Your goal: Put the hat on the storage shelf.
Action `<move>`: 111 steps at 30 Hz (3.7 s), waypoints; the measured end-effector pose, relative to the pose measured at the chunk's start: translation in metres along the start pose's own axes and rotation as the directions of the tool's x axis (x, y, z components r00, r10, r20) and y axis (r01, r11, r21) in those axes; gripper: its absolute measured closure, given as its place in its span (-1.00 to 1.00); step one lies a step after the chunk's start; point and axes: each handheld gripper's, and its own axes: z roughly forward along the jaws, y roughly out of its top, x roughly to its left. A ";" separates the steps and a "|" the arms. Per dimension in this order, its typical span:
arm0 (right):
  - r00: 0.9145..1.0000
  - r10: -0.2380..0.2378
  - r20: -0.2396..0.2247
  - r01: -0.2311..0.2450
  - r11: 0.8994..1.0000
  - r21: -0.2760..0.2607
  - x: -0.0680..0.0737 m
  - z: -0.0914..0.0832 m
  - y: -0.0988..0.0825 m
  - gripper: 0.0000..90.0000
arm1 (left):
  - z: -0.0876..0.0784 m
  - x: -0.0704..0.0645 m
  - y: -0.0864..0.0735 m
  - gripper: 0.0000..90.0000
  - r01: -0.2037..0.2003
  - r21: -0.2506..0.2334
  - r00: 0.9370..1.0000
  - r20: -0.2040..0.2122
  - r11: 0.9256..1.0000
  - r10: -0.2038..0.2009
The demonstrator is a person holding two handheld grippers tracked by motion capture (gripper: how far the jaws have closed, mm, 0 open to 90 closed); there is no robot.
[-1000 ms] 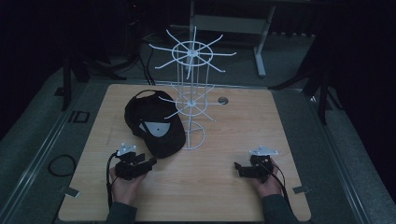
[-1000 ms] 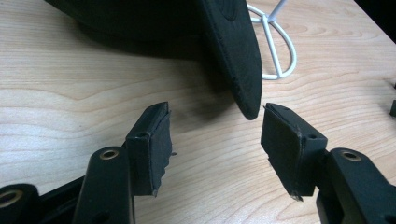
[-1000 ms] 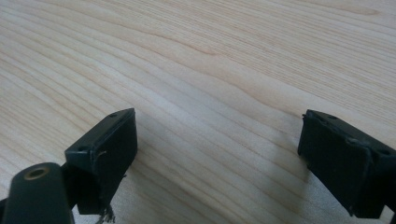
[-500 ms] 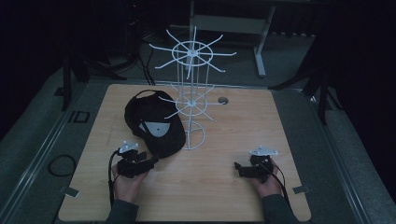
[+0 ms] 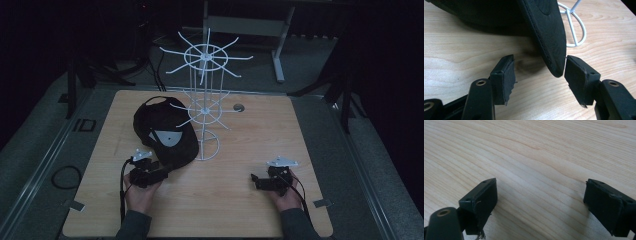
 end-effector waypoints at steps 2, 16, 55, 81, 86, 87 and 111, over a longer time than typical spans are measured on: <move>1.000 0.000 0.000 0.000 1.000 0.000 0.000 0.000 0.000 -0.74 | 0.002 0.000 0.000 -0.08 0.000 -0.004 1.000 0.000 1.000 0.000; 1.000 0.000 0.000 0.000 1.000 0.000 0.000 0.000 0.000 -0.74 | 0.018 -0.005 0.001 -0.06 -0.002 -0.005 1.000 0.009 1.000 0.002; 1.000 0.000 0.000 0.000 1.000 0.000 0.000 0.000 0.000 -0.74 | 0.043 -0.008 0.008 0.62 0.041 -0.050 0.992 0.121 0.998 -0.034; 1.000 0.000 0.000 0.000 1.000 0.000 0.000 0.000 0.000 -0.74 | -0.008 0.015 0.022 0.92 -0.023 -0.080 1.000 -0.019 0.997 0.021; 1.000 0.001 0.000 -0.001 1.000 0.000 0.000 0.000 0.000 -0.74 | -0.011 0.015 0.022 0.93 -0.021 -0.094 0.999 -0.035 0.995 0.018; 1.000 0.001 0.000 -0.001 1.000 0.000 0.000 0.000 0.000 -0.74 | -0.011 0.015 0.022 0.93 -0.026 -0.098 0.999 -0.039 0.995 0.022; 1.000 0.001 0.000 -0.001 1.000 0.000 0.000 0.000 0.000 -0.74 | -0.032 0.022 0.030 0.93 -0.055 -0.182 0.996 -0.073 0.982 0.042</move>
